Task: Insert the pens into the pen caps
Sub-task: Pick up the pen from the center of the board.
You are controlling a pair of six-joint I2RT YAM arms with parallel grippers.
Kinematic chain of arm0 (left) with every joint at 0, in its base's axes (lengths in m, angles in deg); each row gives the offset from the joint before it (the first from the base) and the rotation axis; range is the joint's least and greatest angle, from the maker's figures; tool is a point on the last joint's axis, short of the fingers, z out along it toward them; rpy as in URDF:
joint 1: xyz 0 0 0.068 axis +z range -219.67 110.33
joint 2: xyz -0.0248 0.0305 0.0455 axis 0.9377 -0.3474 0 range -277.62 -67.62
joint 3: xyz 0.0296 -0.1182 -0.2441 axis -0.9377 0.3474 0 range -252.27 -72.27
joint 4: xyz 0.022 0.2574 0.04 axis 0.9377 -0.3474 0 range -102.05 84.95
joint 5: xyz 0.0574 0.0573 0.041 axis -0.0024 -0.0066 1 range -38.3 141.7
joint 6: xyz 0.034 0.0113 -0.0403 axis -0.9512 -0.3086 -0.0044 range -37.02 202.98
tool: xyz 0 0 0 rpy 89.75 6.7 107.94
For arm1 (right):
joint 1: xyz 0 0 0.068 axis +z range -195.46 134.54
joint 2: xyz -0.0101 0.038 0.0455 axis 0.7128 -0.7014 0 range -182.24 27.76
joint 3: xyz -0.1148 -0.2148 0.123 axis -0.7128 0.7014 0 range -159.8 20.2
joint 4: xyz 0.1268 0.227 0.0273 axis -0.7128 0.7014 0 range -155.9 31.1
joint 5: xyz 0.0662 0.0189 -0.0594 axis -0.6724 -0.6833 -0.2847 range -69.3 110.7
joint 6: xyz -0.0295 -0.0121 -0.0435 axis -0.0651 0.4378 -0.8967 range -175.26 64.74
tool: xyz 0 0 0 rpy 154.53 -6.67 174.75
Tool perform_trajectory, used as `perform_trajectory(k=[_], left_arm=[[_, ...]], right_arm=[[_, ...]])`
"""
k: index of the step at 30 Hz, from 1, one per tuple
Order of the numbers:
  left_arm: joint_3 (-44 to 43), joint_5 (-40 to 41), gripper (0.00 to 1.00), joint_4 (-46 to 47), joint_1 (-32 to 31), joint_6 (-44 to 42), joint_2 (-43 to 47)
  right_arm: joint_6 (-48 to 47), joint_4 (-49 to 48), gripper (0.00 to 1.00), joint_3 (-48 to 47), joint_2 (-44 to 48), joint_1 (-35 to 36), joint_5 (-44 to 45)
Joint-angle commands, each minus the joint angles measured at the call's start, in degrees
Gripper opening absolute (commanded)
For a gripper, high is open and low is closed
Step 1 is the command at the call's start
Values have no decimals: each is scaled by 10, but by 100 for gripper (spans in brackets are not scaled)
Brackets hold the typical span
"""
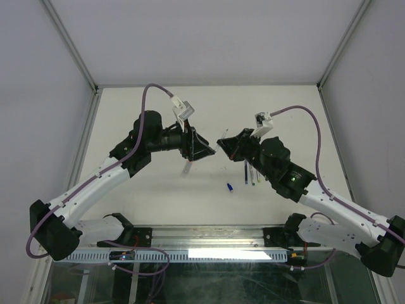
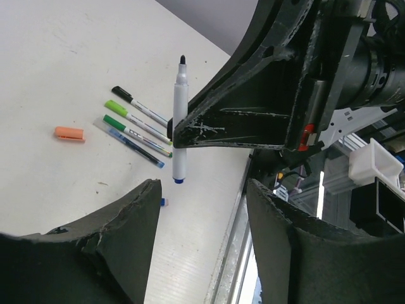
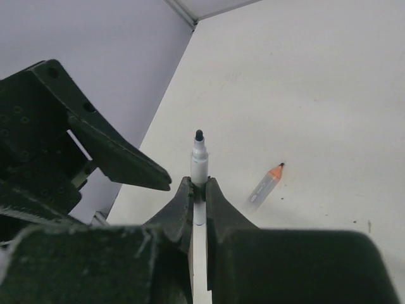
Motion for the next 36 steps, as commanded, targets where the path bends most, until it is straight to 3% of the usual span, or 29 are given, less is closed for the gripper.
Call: perform_trajectory(k=[1, 11, 20, 28, 36], left_arm=[[4, -4, 55, 30, -6, -20, 4], [11, -27, 38, 43, -7, -23, -19], [9, -40, 0, 43, -7, -22, -30], [6, -28, 0, 57, -7, 4, -28], [33, 10, 0, 95, -7, 82, -15]], right_arm=[[17, -44, 0, -29, 0, -10, -77], [26, -94, 0, -10, -5, -12, -115], [33, -91, 0, -8, -8, -17, -121], [41, -94, 18, -2, -30, -17, -138], [79, -152, 21, 36, -44, -17, -152]])
